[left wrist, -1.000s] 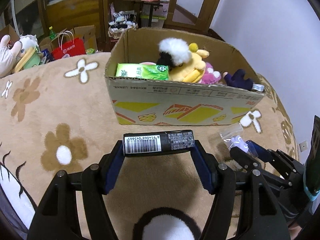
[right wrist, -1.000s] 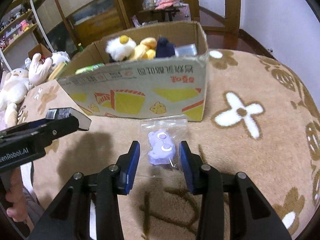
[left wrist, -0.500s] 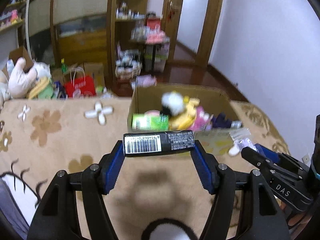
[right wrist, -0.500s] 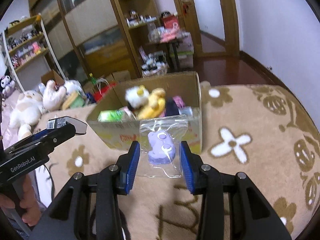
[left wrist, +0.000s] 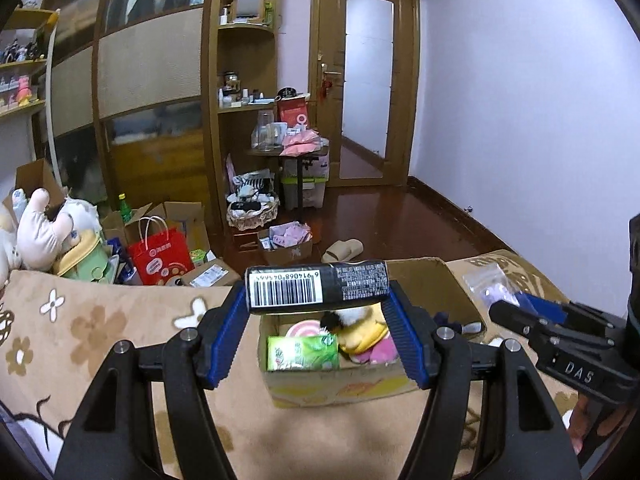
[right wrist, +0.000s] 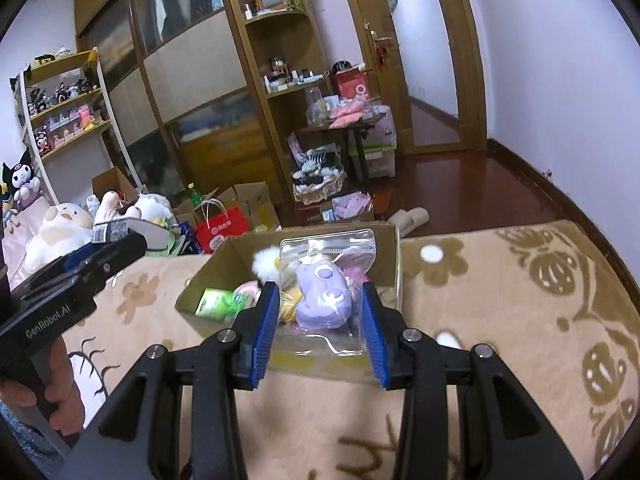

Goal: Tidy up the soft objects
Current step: 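Lift both items over the box and open both tools to drop them inside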

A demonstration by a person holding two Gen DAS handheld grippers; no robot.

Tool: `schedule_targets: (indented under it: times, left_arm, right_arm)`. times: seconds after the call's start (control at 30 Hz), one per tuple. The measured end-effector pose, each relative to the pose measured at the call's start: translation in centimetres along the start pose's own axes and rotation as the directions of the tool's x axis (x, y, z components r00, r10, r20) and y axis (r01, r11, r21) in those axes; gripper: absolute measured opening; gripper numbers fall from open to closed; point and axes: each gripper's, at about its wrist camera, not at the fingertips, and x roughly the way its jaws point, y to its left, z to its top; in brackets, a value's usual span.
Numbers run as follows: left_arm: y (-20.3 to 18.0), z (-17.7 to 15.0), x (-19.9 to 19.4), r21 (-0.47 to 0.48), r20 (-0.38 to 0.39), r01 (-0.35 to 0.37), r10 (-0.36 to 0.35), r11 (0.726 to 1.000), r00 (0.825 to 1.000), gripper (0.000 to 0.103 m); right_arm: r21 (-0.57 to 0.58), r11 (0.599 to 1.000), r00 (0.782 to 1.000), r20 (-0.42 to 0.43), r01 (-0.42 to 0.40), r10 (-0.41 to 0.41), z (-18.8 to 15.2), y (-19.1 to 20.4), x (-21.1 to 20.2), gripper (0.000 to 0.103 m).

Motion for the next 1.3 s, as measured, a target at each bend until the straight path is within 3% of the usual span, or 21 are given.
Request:
schedule_targets:
  times: [0.27,0.67,0.97,1.1,1.3]
  left_arm:
    - [-1.6,0.4,2.6,0.082,0.012,0.000,-0.001,0.997,1.000,0.066]
    - [-1.2,-1.5,8.0,0.044,-0.075,0.029,-0.026,0.999,0.997,0.066]
    - [-0.7,-2.7,10.6,0.025,-0.134,0.066,-0.062,0.997,0.989,0.067]
    - [0.0,-3.1,11.3,0.020,-0.157,0.050,-0.046,0.999,0.987,0.080]
    - [0.0,-3.4,10.1,0.029,-0.153,0.018,-0.014,0.999,0.988,0.091]
  right_arm:
    - [-0.009,1.000,0.999,0.041,0.004,-0.003,1.9,-0.8,1.8,0.043]
    - [-0.027,0.999,0.998,0.057,-0.018,0.019,0.8,-1.0,4.5,0.044]
    - [0.000,0.998,0.997,0.014,-0.070,0.070,-0.6,-1.6,7.0,0.045]
    - [0.006,0.998,0.998,-0.011,-0.064,0.064,-0.8,-1.9,7.5,0.047]
    - [-0.008,0.999,0.999,-0.002,-0.038,0.038,-0.8,-1.9,6.6,0.066]
